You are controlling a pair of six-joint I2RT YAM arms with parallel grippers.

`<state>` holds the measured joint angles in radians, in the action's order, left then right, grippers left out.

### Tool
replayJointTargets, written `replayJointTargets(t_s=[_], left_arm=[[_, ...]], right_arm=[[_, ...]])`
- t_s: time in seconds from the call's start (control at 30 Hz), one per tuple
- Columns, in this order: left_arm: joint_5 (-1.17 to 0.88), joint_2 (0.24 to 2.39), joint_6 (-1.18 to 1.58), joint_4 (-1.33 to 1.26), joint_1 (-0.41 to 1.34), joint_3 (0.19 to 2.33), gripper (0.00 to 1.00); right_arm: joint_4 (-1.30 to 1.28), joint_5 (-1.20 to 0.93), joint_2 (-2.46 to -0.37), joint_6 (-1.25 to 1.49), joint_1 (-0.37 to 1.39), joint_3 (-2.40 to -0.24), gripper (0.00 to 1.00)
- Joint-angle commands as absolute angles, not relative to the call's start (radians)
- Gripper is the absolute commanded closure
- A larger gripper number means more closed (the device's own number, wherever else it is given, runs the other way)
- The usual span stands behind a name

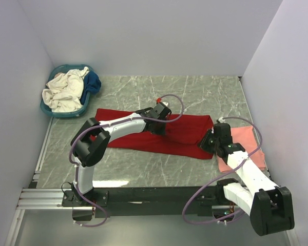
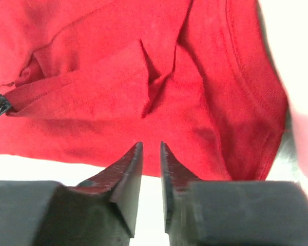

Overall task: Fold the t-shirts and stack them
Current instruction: Fold the tshirt

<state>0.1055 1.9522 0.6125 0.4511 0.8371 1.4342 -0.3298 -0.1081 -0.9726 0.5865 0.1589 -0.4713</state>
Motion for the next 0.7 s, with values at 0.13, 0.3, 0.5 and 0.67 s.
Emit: replayJointTargets(t_s=[0.13, 0.3, 0.5, 0.67], left_arm=[[0.077, 1.83, 0.614, 0.385, 0.834, 1.341, 0.75], [0.087, 1.816, 0.611, 0.397, 0.834, 1.347, 0.74], [0.083, 1.799, 0.615, 0.387, 0.834, 1.321, 0.72], [0.087, 1.784, 0.612, 0.384, 0.831, 1.305, 0.71]], right_arm=[[-0.316, -0.114, -0.919, 0.598, 0.155, -0.482, 0.61], [-0.295, -0.081, -1.064, 0.578, 0.153, -0.612, 0.59], [-0.226, -0.043, -1.258, 0.572, 0.153, -0.721, 0.6], [-0.19, -0.055, -1.387, 0.572, 0.155, -0.746, 0.6]])
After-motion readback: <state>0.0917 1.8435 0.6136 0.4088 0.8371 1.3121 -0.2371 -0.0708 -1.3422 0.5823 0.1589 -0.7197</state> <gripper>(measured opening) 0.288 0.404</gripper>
